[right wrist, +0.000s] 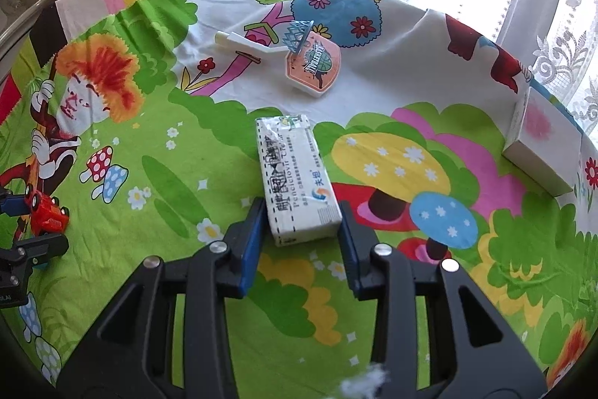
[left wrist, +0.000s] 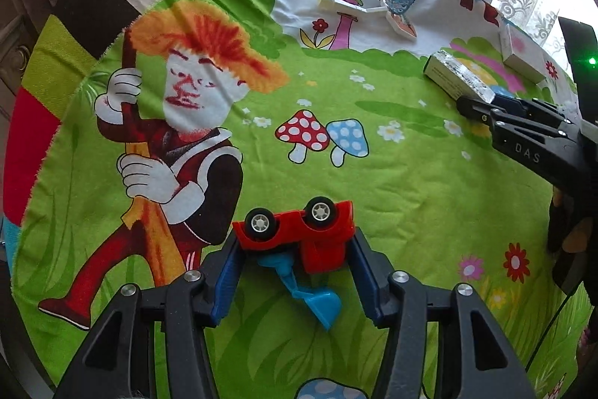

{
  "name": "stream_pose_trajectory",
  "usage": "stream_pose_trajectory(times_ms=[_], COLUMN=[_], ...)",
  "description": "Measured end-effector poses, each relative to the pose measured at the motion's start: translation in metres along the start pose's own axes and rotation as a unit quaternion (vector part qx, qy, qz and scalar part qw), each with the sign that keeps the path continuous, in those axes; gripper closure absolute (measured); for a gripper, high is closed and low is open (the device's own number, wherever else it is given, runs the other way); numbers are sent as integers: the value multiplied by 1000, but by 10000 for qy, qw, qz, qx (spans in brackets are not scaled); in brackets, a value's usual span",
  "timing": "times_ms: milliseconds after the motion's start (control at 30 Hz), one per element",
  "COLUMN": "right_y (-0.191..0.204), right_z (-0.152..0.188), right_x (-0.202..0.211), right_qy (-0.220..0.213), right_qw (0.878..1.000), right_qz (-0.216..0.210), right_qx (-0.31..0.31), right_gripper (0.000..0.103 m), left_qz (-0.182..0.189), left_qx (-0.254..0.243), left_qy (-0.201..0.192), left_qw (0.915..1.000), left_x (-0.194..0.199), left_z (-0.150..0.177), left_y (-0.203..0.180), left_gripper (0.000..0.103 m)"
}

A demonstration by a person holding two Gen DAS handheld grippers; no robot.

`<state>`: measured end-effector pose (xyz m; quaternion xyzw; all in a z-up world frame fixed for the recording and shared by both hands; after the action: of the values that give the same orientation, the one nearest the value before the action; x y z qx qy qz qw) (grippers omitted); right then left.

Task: Organize rigid objects
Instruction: 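Grasp the red toy car with the left gripper while the right grasps the white medicine box, then carry the car and medicine box to the storage box and open both grippers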

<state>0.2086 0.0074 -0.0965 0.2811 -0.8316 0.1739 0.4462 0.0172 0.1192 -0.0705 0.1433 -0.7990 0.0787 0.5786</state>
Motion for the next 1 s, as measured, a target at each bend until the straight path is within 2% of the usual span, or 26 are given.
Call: stream_pose_trajectory(times_ms=[400, 733, 1000], right_y=[5, 44, 95], right_z=[3, 6, 7], right_x=[3, 9, 27], right_qy=[58, 208, 202], right_qw=[9991, 9988, 9990], right_qz=[130, -134, -366], right_qx=[-395, -425, -139], right_gripper=[62, 62, 63], left_qz=[102, 135, 70], left_qx=[-85, -80, -19], left_qy=[-63, 13, 148], left_qw=[9999, 9999, 9999], left_x=[-11, -1, 7], left_z=[-9, 7, 30], left_y=[-11, -1, 21], left_gripper=[48, 48, 48])
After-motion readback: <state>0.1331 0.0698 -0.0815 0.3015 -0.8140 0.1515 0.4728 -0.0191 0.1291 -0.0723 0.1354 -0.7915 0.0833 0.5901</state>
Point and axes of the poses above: each gripper's, at about its wrist camera, not at the fingertips, and x roughly against the way its jaws point, y to its left, z to its underside, the point moved 10 cm from there along -x, roughly the way its jaws point, and after that the axes turned 8 degrees about y, right-handed, at the moved point
